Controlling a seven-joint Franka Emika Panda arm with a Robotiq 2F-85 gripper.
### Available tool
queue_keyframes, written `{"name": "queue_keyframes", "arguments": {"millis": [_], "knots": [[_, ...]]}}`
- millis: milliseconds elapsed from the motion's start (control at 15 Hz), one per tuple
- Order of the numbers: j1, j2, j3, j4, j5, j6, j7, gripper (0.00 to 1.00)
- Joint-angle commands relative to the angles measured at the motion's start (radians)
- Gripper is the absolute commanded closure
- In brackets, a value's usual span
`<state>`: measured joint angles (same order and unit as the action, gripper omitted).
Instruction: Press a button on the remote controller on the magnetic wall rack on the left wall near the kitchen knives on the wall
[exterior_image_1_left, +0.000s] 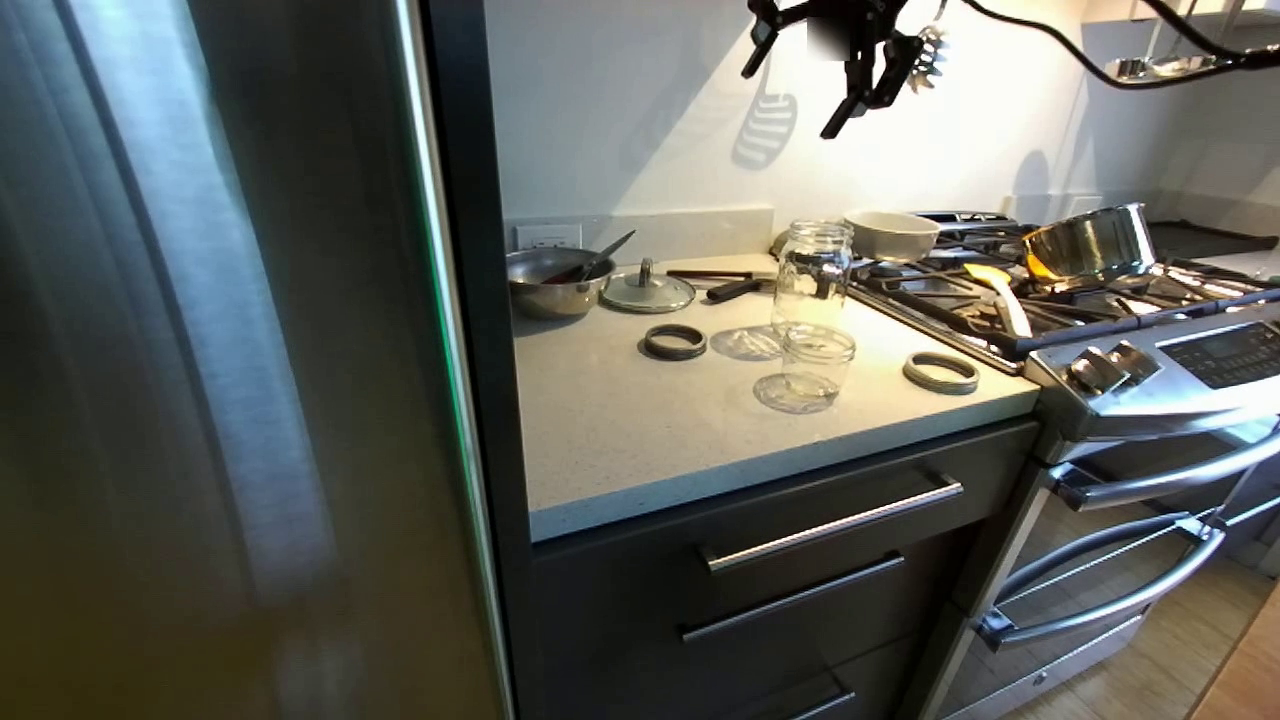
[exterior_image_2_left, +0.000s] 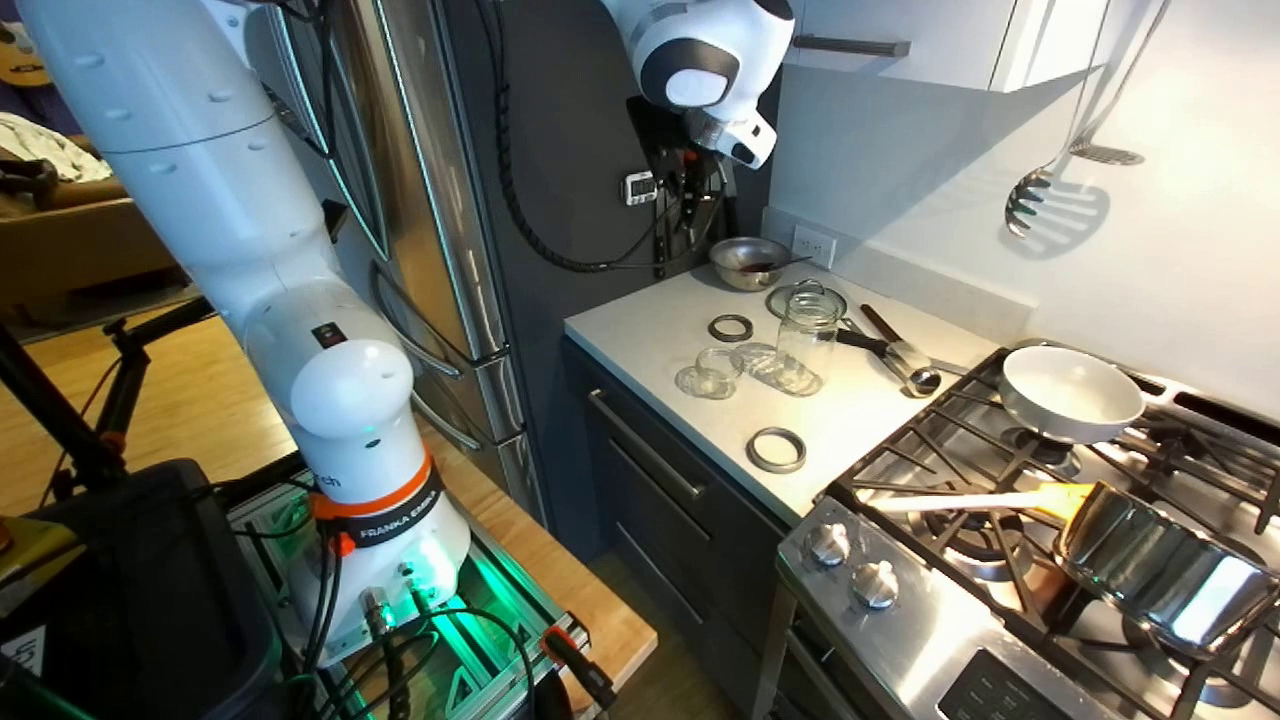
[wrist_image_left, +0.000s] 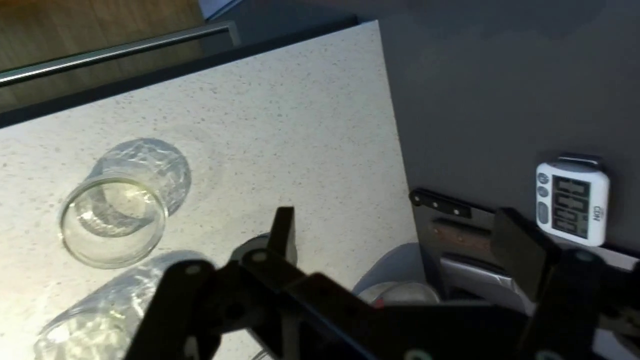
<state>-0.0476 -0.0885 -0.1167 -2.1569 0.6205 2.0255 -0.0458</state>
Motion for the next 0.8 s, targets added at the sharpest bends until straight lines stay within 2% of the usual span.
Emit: {"name": "queue_keyframes", "arguments": {"millis": [0, 133, 400, 733], "knots": [[-0.015, 0.087, -0.011, 0.054, 0.184, -0.034, -0.099, 0.0], [-0.026, 0.13, -0.008, 0.078, 0.278, -0.068, -0.116, 0.0], [-0.056, 0.22, -0.005, 0.14, 0.417, -0.187, -0.062, 0.0], [-0.082, 0.322, -0.005, 0.205, 0.496, -0.295, 0.091, 0.0]]}}
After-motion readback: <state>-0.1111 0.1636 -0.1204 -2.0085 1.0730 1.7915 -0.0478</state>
